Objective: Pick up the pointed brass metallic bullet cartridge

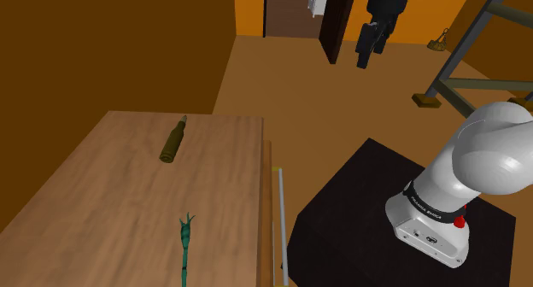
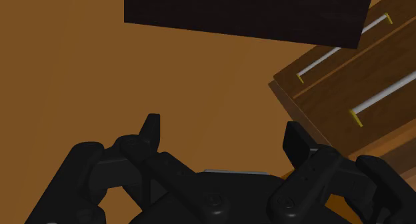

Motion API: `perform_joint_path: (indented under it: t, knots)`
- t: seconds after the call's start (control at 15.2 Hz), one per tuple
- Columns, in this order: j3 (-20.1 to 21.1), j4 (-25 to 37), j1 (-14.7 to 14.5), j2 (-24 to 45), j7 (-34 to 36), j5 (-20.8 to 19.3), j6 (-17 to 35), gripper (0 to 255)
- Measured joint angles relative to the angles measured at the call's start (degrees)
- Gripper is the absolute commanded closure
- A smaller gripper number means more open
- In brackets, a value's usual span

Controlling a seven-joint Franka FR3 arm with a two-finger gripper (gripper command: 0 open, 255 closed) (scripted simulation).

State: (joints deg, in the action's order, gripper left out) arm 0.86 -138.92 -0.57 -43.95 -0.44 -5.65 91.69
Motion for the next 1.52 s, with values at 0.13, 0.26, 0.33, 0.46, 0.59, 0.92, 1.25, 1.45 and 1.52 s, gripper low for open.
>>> perform_joint_path:
  t: [0.13,0.26,0.33,0.46,0.59,0.92,1.25,1.45,1.52]
  knots:
    - [0.55,-0.17,-0.10,0.22,0.95,0.49,0.35,0]
    - [2.52,-0.29,-0.45,0.82,4.31,2.26,0.97,0]
    - [3.80,-0.76,-0.72,0.95,6.42,3.36,1.54,0]
    - [6.41,-0.36,-1.18,2.62,10.77,5.55,2.82,0]
    - [9.01,-0.19,-1.63,3.97,15.16,7.66,4.09,0]
    - [15.18,2.16,-1.98,9.91,25.72,11.68,8.31,0]
    - [21.29,6.08,-1.72,17.61,36.44,13.83,13.01,0]
    - [24.86,10.31,-1.33,22.91,43.25,13.84,14.66,0]
    - [26.25,11.93,-1.11,25.41,45.80,13.46,15.70,0]
